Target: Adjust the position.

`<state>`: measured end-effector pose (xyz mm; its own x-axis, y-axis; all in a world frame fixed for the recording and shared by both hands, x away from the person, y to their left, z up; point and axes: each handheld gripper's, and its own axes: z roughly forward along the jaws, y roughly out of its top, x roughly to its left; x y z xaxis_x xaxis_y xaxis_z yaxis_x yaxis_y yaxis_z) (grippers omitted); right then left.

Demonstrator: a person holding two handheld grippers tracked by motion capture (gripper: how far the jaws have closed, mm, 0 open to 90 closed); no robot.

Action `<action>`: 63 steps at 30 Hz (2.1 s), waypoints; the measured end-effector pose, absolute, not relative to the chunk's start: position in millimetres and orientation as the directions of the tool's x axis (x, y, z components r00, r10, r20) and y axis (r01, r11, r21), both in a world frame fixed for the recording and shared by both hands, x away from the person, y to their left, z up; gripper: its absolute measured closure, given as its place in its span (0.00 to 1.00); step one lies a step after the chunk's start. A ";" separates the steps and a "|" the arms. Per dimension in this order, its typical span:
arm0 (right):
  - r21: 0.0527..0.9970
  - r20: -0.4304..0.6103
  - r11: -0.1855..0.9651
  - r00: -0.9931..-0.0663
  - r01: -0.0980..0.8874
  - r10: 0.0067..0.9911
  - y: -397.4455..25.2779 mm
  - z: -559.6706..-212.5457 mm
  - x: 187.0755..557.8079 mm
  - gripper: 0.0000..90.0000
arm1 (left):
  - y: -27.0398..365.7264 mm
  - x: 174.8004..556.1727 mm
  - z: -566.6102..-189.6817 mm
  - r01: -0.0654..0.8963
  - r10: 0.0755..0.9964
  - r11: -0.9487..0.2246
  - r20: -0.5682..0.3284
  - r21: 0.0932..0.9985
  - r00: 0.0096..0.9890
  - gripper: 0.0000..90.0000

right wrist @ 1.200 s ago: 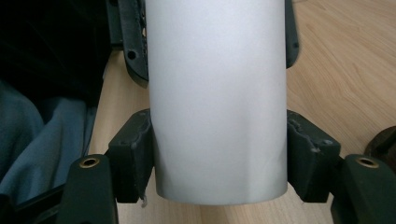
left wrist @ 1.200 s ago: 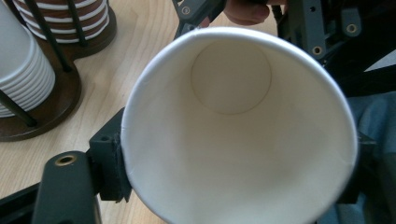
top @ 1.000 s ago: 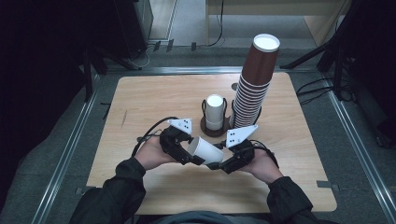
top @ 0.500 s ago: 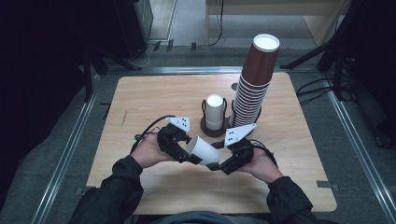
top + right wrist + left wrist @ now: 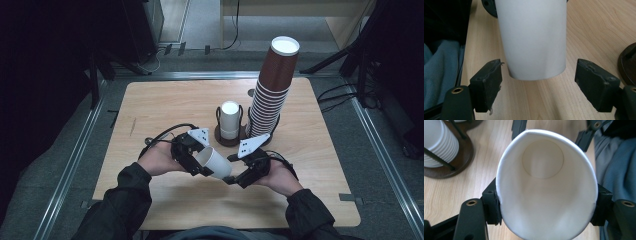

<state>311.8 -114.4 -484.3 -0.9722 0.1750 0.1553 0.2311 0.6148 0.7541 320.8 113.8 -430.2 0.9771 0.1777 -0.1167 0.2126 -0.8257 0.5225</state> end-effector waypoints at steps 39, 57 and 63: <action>0.720 0.127 0.670 -0.983 0.181 0.129 -93.8 -498.2 309.1 0.39 | 82.0 318.3 -439.2 0.118 0.101 -0.907 -0.064 0.405 0.993 0.31; 0.754 0.107 0.633 -0.984 0.175 0.145 -104.1 -490.4 313.0 0.38 | 98.4 321.7 -433.7 0.212 0.201 -0.831 -0.077 0.515 0.976 0.09; 0.766 0.112 0.617 -0.982 0.182 0.151 -107.4 -488.8 314.4 0.38 | 109.8 320.8 -431.6 0.239 0.223 -0.784 -0.099 0.573 0.970 0.08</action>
<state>314.4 -107.4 -488.8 -0.9821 0.1512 0.1120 0.1823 0.6170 0.7656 320.8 109.8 -431.6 0.9698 0.2228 -0.0991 0.2387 -0.7841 0.5729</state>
